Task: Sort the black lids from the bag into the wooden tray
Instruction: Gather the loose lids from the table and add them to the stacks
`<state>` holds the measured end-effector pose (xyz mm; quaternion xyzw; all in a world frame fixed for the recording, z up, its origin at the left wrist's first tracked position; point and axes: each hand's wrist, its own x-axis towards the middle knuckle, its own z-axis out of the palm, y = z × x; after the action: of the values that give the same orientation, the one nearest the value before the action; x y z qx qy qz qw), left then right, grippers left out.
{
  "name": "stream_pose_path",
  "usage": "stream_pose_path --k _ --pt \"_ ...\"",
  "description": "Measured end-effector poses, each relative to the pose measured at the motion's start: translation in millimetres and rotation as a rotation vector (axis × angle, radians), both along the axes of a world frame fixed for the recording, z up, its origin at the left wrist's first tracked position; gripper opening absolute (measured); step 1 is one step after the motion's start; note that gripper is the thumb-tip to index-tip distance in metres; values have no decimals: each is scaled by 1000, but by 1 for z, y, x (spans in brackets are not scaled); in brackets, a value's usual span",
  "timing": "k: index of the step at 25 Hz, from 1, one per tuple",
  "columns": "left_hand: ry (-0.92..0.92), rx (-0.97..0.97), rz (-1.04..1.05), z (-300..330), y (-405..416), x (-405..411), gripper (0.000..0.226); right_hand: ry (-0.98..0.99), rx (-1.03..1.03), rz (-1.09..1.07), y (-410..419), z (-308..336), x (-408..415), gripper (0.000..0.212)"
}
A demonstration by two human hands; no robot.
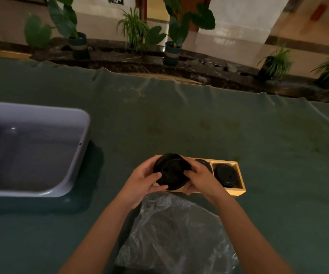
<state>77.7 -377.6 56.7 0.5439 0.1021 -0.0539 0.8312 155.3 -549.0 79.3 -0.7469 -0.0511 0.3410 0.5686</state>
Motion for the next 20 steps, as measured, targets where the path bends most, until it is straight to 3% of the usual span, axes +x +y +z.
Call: stream_pose_path --k 4,7,9,12,15,20 --pt "-199 371 -19 5 -6 -8 58 355 444 -254 0 1 -6 28" --pt "-188 325 -41 8 -15 -11 41 252 430 -395 8 -6 -17 22" --pt "-53 245 148 7 -24 -10 23 167 434 -447 8 -12 -22 21" --pt "302 108 200 -2 -30 -5 33 100 448 -426 0 -16 -25 30" --pt "315 114 193 -6 -36 0 32 55 344 -351 -16 -17 -19 42" --pt "255 163 276 -9 -67 16 24 -198 -62 -260 -57 -17 -1 39"
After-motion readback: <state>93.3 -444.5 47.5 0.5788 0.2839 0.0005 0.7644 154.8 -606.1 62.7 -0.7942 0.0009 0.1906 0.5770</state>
